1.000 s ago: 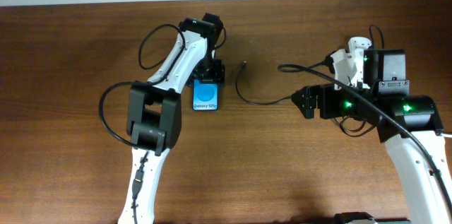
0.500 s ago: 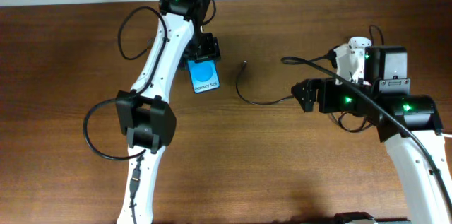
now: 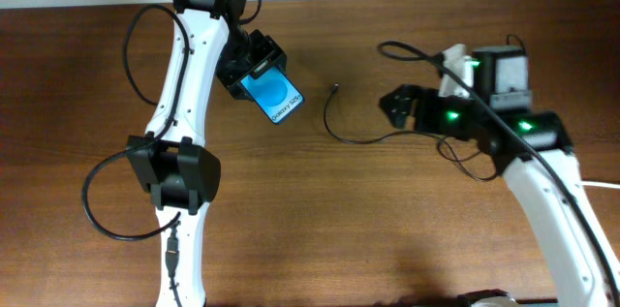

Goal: Plug charger to phone and switch on socket
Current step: 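Lift the phone with the left gripper and tilt it toward the right, then grasp the phone with the right gripper and release the left gripper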

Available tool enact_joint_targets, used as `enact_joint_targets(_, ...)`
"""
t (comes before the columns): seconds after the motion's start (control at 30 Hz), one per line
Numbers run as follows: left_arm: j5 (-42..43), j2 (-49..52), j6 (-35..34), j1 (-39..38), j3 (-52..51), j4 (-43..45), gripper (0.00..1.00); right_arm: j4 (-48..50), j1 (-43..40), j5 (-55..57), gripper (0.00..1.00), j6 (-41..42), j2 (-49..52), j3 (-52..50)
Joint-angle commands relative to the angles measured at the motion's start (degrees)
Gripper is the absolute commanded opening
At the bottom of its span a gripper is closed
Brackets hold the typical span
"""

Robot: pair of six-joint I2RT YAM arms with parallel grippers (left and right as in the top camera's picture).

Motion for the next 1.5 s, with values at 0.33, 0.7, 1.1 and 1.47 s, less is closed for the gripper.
enact_joint_targets(0.33, 26.4, -2.2, -2.4, 1.6, 1.3, -0.1, 0.00, -1.1, -4.6, 1.2, 0.99, 1.1, 3.0, 1.0)
enact_joint_targets(0.7, 44.8, -2.2, -20.3, 2.1, 1.3, -0.1, 0.00, -2.4, -4.6, 1.3, 0.99, 1.1, 3.0, 1.0)
enact_joint_targets(1.1, 31.1, -2.2, -22.3, 2.2, 1.3, -0.1, 0.00, -1.3, -4.5, -0.9, 0.98, 1.1, 3.0, 1.0)
enact_joint_targets(1.47, 19.4, -2.2, -27.8, 1.9, 1.3, -0.1, 0.00, 30.7, 13.0, -5.0, 0.89, 24.6, 14.1, 1.0)
